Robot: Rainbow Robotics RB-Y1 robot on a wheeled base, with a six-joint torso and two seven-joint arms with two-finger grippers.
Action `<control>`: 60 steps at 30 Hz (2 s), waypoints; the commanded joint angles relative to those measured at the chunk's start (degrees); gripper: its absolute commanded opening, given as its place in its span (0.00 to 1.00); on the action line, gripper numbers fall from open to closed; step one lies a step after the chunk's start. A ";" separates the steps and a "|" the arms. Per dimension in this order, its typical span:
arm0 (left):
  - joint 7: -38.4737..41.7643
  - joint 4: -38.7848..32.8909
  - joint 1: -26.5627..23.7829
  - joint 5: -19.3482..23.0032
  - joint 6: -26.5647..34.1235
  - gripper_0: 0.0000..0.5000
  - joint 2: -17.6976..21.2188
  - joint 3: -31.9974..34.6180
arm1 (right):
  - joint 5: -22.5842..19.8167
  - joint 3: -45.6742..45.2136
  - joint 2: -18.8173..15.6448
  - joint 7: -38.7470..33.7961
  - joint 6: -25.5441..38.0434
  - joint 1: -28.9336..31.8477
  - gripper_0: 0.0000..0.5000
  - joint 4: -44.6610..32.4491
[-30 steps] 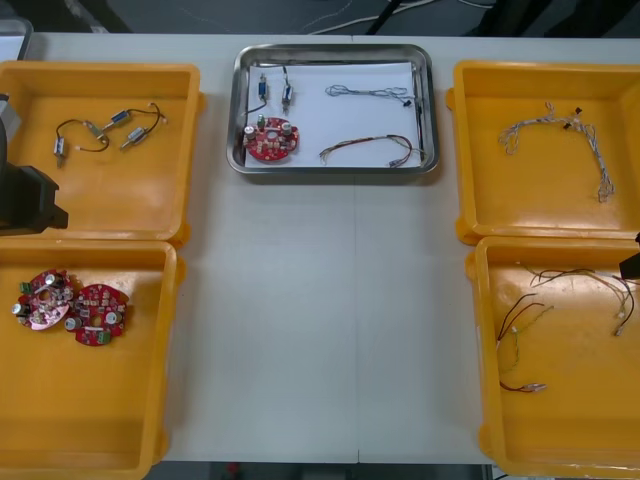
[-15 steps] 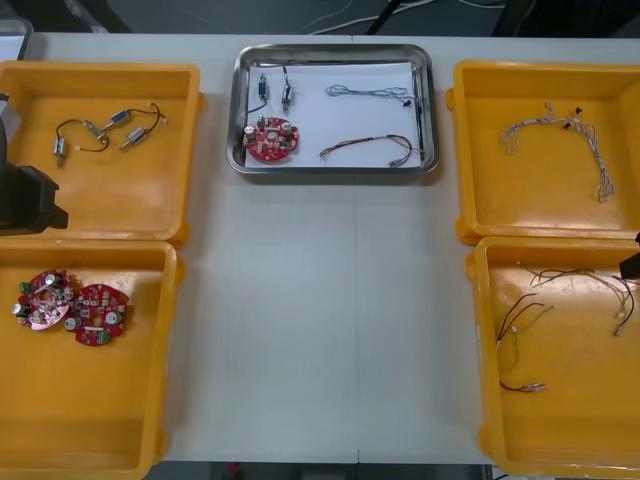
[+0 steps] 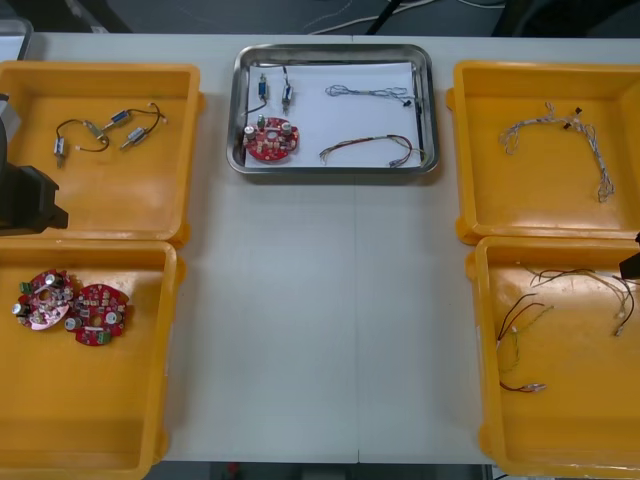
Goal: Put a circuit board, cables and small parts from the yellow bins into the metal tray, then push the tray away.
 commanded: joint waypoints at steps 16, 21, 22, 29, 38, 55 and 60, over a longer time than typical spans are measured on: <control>-0.96 -1.60 0.84 0.43 0.36 1.00 2.36 1.66 | 0.45 -1.80 0.32 0.52 -0.36 -0.26 1.00 -0.38; -0.96 -1.60 0.84 0.43 0.36 1.00 2.36 1.66 | 0.45 -1.80 0.32 0.52 -0.36 -0.26 1.00 -0.38; -0.96 -1.60 0.84 0.43 0.36 1.00 2.36 1.66 | 0.45 -1.80 0.32 0.52 -0.36 -0.26 1.00 -0.38; -0.96 -1.60 0.84 0.43 0.36 1.00 2.36 1.66 | 0.45 -1.80 0.32 0.52 -0.36 -0.26 1.00 -0.38; -0.96 -1.60 0.84 0.43 0.36 1.00 2.36 1.66 | 0.45 -1.80 0.32 0.52 -0.36 -0.26 1.00 -0.38; -0.96 -1.60 0.84 0.43 0.36 1.00 2.36 1.66 | 0.45 -1.80 0.32 0.52 -0.36 -0.26 1.00 -0.38; -0.96 -1.60 0.84 0.43 0.36 1.00 2.36 1.66 | 0.45 -1.80 0.32 0.52 -0.36 -0.26 1.00 -0.38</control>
